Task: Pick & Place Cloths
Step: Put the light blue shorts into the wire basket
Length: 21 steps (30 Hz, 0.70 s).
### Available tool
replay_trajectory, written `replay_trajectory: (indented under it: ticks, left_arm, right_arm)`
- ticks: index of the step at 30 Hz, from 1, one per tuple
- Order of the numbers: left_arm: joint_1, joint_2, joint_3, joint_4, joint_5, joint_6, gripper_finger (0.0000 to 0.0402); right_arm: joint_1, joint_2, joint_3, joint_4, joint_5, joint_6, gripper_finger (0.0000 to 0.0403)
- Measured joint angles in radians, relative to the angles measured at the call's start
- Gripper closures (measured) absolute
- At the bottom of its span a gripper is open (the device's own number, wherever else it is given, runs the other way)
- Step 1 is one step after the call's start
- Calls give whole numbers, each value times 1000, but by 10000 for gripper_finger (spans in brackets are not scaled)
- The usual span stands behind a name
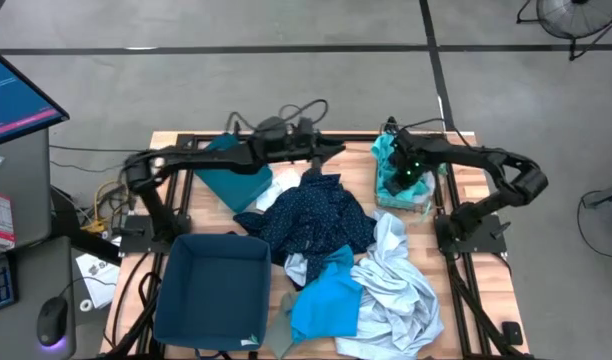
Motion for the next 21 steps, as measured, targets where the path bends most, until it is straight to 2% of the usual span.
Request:
replay_trajectory:
  ticks: [7, 9, 12, 14, 17, 21]
  left_arm:
    - [35, 200, 178, -1, -28, 9, 325]
    - [44, 247, 214, -52, -44, 17, 329]
    - [58, 288, 253, -151, -98, 40, 350]
    - [69, 309, 259, -160, -129, 36, 372]
    - [93, 344, 281, -160, -129, -4, 396]
    - [112, 405, 336, -158, -92, -61, 398]
  right_arm:
    - [52, 79, 29, 39, 17, 68, 331]
    - [57, 85, 35, 48, 20, 86, 331]
    - [56, 77, 36, 68, 16, 107, 332]
    - [56, 65, 33, 91, 15, 109, 332]
    - [55, 61, 33, 117, 15, 127, 332]
    - [65, 91, 38, 129, 4, 142, 332]
